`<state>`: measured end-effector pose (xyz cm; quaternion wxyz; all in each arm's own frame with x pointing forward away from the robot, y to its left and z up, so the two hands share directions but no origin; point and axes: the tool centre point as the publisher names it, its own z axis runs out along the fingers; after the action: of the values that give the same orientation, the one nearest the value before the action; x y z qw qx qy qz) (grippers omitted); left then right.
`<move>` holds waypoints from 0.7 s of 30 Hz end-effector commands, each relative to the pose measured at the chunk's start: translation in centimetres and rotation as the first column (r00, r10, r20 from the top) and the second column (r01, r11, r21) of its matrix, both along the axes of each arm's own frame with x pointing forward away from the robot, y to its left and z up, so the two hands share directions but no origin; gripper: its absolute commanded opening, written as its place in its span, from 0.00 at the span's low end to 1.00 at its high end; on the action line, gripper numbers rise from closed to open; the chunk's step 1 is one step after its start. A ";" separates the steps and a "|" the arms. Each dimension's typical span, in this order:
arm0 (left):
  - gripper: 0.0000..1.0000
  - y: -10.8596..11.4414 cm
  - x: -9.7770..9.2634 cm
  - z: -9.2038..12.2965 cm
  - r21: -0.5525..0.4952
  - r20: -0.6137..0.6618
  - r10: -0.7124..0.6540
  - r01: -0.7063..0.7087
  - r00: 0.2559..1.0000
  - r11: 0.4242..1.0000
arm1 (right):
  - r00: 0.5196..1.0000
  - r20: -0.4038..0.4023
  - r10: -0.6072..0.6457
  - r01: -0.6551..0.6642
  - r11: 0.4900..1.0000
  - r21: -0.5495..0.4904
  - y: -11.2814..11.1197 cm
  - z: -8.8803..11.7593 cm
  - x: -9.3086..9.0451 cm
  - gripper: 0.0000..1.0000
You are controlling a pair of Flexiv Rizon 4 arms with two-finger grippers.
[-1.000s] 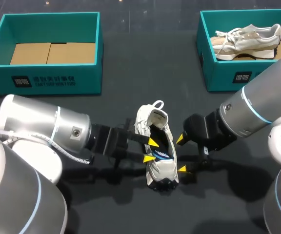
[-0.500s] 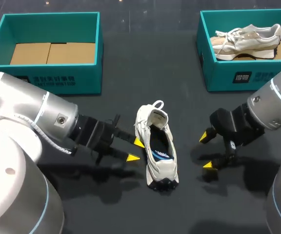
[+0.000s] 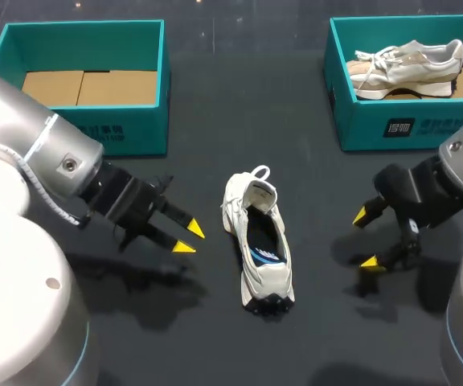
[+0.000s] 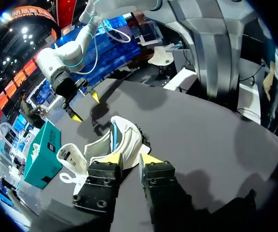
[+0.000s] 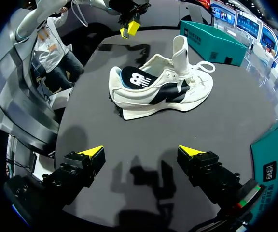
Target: Take the shoe out of the shoebox, open the shoe tongue, remove and reinsert the insole, then place the shoe into the shoebox
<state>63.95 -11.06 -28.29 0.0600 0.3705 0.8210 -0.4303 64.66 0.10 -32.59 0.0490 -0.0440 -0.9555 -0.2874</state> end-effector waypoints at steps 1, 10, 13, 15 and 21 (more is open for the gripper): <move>0.00 2.5 1.4 2.3 0.051 -0.026 -0.091 0.092 0.995 0.994 | 1.000 0.004 -0.001 0.001 1.000 0.001 -0.2 0.1 -0.3 1.00; 0.00 4.6 2.9 3.5 0.126 -0.059 -0.232 0.238 0.971 0.963 | 1.000 0.004 -0.001 0.001 1.000 0.001 -0.2 0.1 -0.3 1.00; 0.00 4.6 2.9 3.5 0.126 -0.059 -0.232 0.238 0.971 0.963 | 1.000 0.004 -0.001 0.001 1.000 0.001 -0.2 0.1 -0.3 1.00; 0.00 4.6 2.9 3.5 0.126 -0.059 -0.232 0.238 0.971 0.963 | 1.000 0.004 -0.001 0.001 1.000 0.001 -0.2 0.1 -0.3 1.00; 0.00 4.6 2.9 3.5 0.126 -0.059 -0.232 0.238 0.971 0.963 | 1.000 0.004 -0.001 0.001 1.000 0.001 -0.2 0.1 -0.3 1.00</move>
<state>66.63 -6.36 -24.75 -0.0292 0.4568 0.7994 -0.3892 64.57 -0.09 -32.49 0.0483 -0.0435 -0.9553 -0.2885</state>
